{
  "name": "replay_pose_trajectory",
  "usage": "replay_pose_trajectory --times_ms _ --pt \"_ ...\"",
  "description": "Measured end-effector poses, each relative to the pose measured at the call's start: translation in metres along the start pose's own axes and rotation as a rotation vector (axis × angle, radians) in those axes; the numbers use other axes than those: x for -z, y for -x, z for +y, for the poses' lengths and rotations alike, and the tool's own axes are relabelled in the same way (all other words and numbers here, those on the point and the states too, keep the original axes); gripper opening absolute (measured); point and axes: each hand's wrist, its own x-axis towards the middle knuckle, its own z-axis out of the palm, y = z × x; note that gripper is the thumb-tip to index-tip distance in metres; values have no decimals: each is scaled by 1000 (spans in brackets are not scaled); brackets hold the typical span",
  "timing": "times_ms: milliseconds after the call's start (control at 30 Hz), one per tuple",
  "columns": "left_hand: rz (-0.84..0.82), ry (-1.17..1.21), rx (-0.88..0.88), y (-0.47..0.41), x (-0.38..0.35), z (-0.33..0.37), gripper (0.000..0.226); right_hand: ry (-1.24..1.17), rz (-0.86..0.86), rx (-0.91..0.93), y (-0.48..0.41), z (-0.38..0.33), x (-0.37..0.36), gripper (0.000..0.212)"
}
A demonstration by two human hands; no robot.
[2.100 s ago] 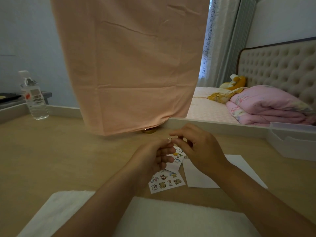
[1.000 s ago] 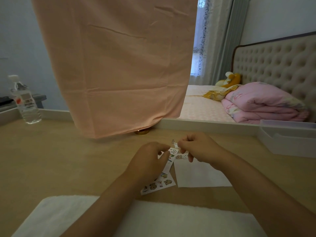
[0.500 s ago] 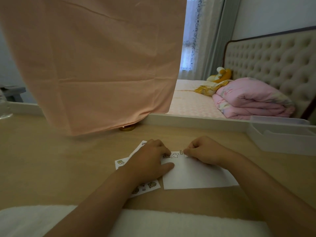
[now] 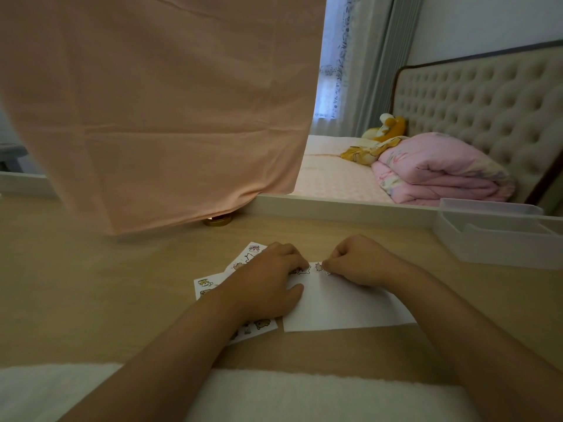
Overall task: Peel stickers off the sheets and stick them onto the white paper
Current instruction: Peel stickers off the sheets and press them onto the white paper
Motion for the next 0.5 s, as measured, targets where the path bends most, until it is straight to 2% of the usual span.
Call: replay_pose_trajectory --times_ms 200,500 --pt "-21 -6 11 -1 -2 -1 40 49 18 -2 -1 0 -2 32" --pt "-30 -54 21 -2 -7 7 59 124 71 -45 1 -5 -2 35"
